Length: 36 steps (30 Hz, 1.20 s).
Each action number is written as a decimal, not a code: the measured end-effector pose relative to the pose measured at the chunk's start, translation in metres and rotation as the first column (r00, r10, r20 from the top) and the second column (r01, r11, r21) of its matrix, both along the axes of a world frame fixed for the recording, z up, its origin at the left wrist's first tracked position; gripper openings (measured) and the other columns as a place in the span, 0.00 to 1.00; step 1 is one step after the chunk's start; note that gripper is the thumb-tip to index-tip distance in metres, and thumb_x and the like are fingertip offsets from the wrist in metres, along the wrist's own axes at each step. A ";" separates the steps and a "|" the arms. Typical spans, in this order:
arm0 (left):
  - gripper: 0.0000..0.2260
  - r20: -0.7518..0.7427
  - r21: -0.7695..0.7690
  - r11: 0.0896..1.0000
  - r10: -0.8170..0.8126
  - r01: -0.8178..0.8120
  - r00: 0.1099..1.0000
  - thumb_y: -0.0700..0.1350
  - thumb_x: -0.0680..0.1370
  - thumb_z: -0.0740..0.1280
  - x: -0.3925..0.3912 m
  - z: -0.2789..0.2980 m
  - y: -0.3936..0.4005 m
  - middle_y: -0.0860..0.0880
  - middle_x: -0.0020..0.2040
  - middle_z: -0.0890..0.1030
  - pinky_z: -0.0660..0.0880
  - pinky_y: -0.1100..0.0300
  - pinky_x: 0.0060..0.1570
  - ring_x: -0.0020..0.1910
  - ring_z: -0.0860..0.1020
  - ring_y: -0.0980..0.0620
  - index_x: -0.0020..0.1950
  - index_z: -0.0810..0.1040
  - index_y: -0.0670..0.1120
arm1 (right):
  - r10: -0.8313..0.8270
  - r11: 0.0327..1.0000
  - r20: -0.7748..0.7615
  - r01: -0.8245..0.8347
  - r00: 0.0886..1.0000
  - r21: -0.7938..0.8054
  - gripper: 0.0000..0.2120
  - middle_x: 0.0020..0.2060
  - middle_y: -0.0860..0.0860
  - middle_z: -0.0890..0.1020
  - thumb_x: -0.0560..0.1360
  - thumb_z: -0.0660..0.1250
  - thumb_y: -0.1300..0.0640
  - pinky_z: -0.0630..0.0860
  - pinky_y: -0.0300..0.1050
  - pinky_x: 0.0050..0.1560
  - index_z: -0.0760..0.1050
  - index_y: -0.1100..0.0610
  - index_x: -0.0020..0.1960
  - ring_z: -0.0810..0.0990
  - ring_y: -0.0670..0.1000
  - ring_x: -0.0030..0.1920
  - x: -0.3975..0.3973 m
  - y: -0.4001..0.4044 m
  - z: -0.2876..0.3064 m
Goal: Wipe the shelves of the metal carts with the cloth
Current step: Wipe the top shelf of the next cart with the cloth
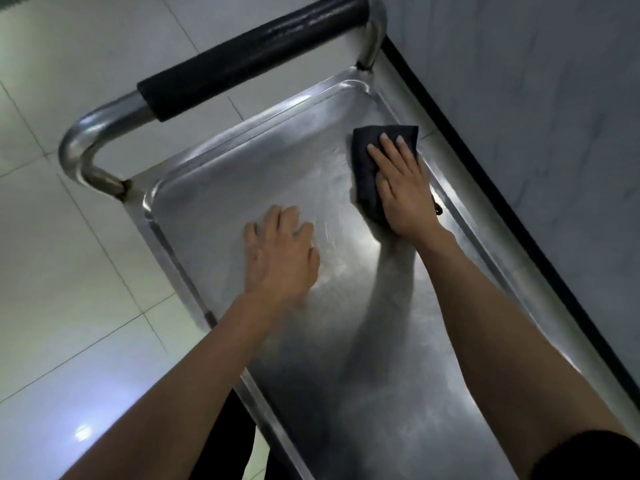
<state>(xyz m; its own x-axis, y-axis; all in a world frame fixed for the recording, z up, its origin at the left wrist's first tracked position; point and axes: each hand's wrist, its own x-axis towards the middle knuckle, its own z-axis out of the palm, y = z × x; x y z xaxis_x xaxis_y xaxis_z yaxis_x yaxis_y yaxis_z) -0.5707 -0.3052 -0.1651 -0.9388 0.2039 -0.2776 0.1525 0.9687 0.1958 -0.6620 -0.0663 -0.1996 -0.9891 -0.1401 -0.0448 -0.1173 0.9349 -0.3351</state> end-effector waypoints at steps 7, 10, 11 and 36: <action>0.21 0.004 0.041 0.999 0.010 -0.010 1.000 0.56 0.81 0.56 0.007 -0.014 -0.002 0.47 0.78 0.62 0.54 0.35 0.76 0.80 0.55 0.44 0.73 0.70 0.51 | -0.044 0.999 -0.028 0.044 0.999 0.025 0.25 0.80 0.47 0.59 0.82 0.49 0.50 0.51 0.58 0.78 0.60 0.46 0.79 0.50 0.50 0.80 -0.017 0.015 -0.005; 0.21 0.005 0.082 0.997 0.006 -0.006 1.000 0.54 0.82 0.56 0.010 -0.014 -0.007 0.48 0.80 0.60 0.53 0.38 0.76 0.81 0.53 0.46 0.74 0.70 0.52 | -0.013 1.000 0.001 0.013 1.000 -0.017 0.25 0.80 0.47 0.58 0.83 0.48 0.49 0.51 0.59 0.78 0.59 0.46 0.79 0.49 0.50 0.80 0.009 0.003 -0.003; 0.20 -0.005 0.094 0.996 0.002 -0.002 1.000 0.52 0.83 0.57 0.010 -0.014 -0.009 0.48 0.80 0.61 0.54 0.38 0.76 0.81 0.53 0.46 0.75 0.70 0.51 | 0.007 1.000 0.007 -0.007 1.000 -0.025 0.25 0.80 0.47 0.57 0.83 0.48 0.50 0.52 0.60 0.78 0.59 0.47 0.79 0.49 0.50 0.80 0.021 -0.002 -0.003; 0.22 -0.104 0.219 0.968 0.144 -0.119 0.984 0.37 0.77 0.66 0.152 0.000 -0.135 0.45 0.70 0.75 0.70 0.44 0.69 0.71 0.72 0.45 0.72 0.73 0.44 | 0.266 0.959 0.069 -0.258 0.961 -0.114 0.24 0.80 0.47 0.56 0.84 0.48 0.49 0.49 0.61 0.78 0.59 0.48 0.80 0.46 0.50 0.81 0.267 -0.203 0.003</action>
<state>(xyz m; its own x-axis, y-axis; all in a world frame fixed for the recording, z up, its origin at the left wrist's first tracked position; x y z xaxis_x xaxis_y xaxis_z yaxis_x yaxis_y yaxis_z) -0.4191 -0.4405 -0.1654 -0.9847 0.1189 -0.1274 0.0611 0.9203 0.3865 -0.3947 -0.2695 -0.1966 -0.9104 -0.4021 -0.0971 -0.3211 0.8350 -0.4468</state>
